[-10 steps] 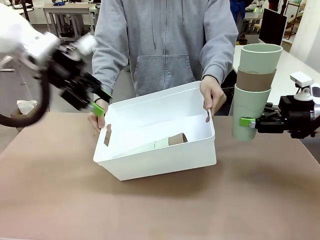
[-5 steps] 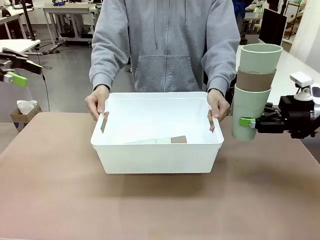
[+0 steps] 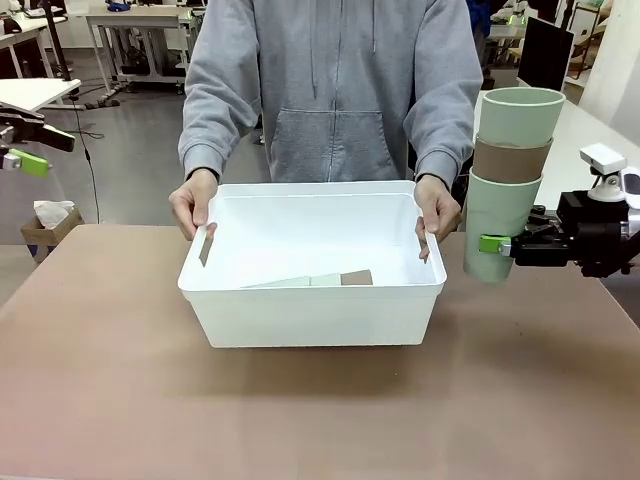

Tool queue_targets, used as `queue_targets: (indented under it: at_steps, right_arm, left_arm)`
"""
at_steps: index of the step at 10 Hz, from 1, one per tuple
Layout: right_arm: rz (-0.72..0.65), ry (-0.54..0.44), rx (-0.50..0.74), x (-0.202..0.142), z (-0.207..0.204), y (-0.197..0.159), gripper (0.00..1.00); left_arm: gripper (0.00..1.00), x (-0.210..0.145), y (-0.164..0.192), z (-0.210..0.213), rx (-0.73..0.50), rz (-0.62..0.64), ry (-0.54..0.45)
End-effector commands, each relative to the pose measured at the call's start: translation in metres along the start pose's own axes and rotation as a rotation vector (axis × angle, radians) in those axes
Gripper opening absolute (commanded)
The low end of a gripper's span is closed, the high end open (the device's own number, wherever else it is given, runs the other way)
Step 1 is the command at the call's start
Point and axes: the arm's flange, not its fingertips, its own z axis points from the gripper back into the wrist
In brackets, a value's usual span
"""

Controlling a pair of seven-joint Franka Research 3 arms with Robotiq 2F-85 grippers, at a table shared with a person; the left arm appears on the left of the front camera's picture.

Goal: Stack the cups and store them in the basket.
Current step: Place the stack of Reusable plastic cups into the Pantry Basket.

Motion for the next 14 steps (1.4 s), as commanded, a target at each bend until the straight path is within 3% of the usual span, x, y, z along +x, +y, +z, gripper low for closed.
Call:
queue_targets:
  at_steps: [1,14]
  right_arm:
    - [0.009,-0.004,-0.002,0.0040,-0.0002,0.0007,0.85]
    - [0.009,-0.004,-0.002,0.0040,-0.0002,0.0007,0.85]
  left_arm:
    - [1.00,0.0046,-0.0025,0.0021,-0.001,-0.001,-0.007]
    - [1.00,0.0046,-0.0025,0.0021,-0.001,-0.001,-0.007]
